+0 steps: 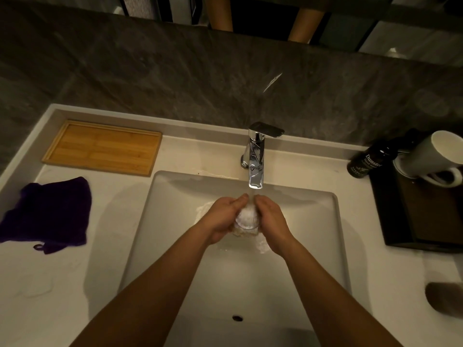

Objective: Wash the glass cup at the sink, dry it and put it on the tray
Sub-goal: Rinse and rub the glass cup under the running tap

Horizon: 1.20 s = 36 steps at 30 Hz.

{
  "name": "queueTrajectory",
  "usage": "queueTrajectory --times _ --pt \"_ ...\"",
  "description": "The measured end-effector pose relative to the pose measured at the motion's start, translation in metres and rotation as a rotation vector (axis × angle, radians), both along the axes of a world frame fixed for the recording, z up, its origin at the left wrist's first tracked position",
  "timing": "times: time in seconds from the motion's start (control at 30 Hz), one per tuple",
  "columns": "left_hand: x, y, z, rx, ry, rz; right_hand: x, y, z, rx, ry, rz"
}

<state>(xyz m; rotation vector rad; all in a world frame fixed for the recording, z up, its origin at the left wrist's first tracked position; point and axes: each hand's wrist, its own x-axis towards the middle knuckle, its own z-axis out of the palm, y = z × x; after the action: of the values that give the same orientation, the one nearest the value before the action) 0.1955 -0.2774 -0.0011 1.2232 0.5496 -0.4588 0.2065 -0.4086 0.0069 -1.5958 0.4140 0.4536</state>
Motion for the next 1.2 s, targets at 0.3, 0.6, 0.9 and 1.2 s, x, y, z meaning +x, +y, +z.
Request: queueTrajectory --times 0.3,0.6,0.9,1.2 --pt "-0.001 0.0 -0.002 0.003 0.036 -0.012 0.001 -0.001 0.0 -0.014 0.029 0.04" --pt "0.0 -0.003 -0.001 -0.031 0.021 0.029 0.003 -0.003 0.0 -0.022 0.0 -0.01" --pt "-0.002 -0.008 -0.006 -0.091 0.006 0.07 0.006 -0.005 -0.002 -0.038 -0.032 -0.007" --pt "-0.001 -0.009 -0.007 -0.099 0.001 0.141 0.005 -0.003 0.001 -0.008 0.015 -0.042"
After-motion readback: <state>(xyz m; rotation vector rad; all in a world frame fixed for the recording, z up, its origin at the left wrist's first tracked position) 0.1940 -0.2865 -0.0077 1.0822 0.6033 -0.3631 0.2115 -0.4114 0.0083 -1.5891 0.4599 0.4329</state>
